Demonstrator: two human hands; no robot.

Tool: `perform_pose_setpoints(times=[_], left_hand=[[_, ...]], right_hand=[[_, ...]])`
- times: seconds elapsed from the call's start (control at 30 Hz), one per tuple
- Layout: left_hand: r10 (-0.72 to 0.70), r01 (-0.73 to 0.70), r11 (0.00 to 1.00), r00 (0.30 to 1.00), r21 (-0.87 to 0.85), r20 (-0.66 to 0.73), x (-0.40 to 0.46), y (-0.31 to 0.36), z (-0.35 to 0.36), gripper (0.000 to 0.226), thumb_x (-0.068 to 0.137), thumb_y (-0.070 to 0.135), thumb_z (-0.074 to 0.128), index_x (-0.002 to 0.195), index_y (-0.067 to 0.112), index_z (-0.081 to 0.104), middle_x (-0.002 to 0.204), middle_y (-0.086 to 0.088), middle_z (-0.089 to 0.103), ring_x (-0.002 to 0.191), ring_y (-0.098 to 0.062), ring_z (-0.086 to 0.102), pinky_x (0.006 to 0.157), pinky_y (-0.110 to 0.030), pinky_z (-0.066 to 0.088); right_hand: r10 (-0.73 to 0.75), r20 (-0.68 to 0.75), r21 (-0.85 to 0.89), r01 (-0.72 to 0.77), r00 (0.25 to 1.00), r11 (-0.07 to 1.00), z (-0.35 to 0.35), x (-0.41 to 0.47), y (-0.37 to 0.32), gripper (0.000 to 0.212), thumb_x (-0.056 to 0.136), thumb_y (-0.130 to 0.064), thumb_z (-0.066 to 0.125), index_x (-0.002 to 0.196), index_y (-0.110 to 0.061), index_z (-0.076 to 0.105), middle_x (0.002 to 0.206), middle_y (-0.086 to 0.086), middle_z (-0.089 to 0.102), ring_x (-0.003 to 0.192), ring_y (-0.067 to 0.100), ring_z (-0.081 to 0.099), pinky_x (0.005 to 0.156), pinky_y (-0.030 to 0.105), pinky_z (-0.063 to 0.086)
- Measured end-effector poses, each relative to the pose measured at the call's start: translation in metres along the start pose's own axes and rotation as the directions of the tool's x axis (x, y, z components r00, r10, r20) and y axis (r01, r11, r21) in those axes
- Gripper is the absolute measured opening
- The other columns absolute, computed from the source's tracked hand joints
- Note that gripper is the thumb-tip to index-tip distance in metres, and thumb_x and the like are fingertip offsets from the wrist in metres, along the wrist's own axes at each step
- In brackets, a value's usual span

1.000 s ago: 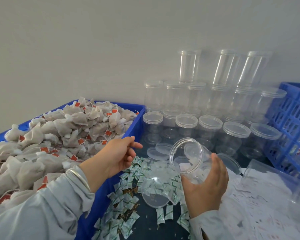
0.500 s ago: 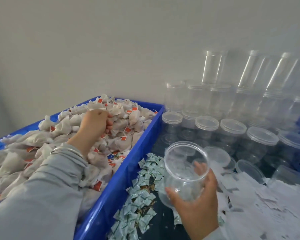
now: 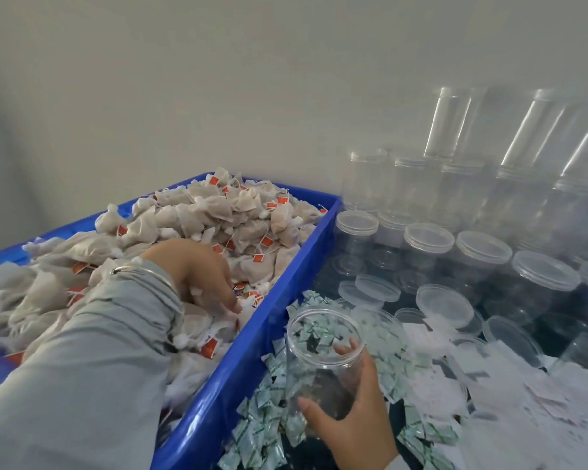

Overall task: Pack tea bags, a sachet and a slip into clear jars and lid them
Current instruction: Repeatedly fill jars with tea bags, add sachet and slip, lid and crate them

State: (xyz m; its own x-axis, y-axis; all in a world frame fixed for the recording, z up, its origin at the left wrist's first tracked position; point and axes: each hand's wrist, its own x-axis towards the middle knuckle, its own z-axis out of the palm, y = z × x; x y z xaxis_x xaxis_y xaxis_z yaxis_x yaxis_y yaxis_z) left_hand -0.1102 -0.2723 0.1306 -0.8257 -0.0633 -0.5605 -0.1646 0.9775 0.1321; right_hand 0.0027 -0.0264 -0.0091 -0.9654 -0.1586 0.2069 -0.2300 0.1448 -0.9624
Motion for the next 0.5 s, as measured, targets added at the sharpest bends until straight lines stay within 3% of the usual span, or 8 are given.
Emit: perform_pose_setpoints(times=[0.1,0.2,0.27,0.4,0.5], left_hand=[[0.003,-0.003,0.999,1.000,-0.036,-0.012,-0.002,-0.005,0.000,0.040,0.076,0.030,0.077,0.109,0.010,0.067,0.111,-0.008,0.066,0.101,-0.025,0.064,0.088,-0.040,0.055],[0.024,-0.021,1.000,0.986,0.020,-0.168,0.001,-0.007,-0.001,0.028,0.079,0.034,0.074,0.100,0.015,0.072,0.101,0.000,0.068,0.095,-0.018,0.062,0.085,-0.032,0.052],[0.048,-0.036,0.998,0.969,0.054,-0.242,0.004,-0.008,-0.002,0.024,0.080,0.036,0.072,0.096,0.018,0.073,0.094,0.004,0.069,0.089,-0.014,0.061,0.076,-0.027,0.048],[0.090,-0.083,0.996,0.955,0.035,-0.282,0.009,-0.010,-0.003,0.013,0.080,0.032,0.073,0.087,0.021,0.073,0.087,0.007,0.068,0.082,-0.010,0.060,0.075,-0.029,0.049],[0.123,-0.160,0.985,0.913,-0.063,-0.388,0.011,-0.008,-0.005,0.009,0.084,0.025,0.070,0.091,0.021,0.072,0.087,0.009,0.066,0.081,-0.007,0.058,0.072,-0.025,0.044]], right_hand=[[0.007,-0.072,-0.057,-0.011,0.997,0.998,-0.001,0.004,0.005,0.092,0.045,-0.058,0.081,0.121,-0.060,0.029,0.119,-0.048,0.042,0.110,-0.022,0.044,0.080,-0.008,0.032],[-0.012,-0.091,-0.109,0.002,0.996,0.994,0.000,0.007,0.006,0.092,0.046,-0.057,0.079,0.111,-0.079,0.018,0.117,-0.052,0.037,0.111,-0.027,0.037,0.080,-0.010,0.027],[-0.008,-0.063,-0.140,-0.001,0.998,0.990,0.001,0.008,0.006,0.098,0.045,-0.056,0.081,0.109,-0.083,0.013,0.118,-0.052,0.037,0.110,-0.027,0.039,0.078,-0.009,0.030],[0.008,-0.039,-0.184,-0.016,0.999,0.983,0.002,0.008,0.008,0.109,0.041,-0.055,0.084,0.119,-0.075,0.011,0.120,-0.046,0.042,0.111,-0.022,0.044,0.083,-0.003,0.037],[0.076,-0.090,-0.149,-0.089,0.993,0.985,0.001,0.006,0.014,0.119,0.036,-0.061,0.083,0.137,-0.045,0.022,0.125,-0.032,0.046,0.115,-0.014,0.046,0.089,0.003,0.037]])
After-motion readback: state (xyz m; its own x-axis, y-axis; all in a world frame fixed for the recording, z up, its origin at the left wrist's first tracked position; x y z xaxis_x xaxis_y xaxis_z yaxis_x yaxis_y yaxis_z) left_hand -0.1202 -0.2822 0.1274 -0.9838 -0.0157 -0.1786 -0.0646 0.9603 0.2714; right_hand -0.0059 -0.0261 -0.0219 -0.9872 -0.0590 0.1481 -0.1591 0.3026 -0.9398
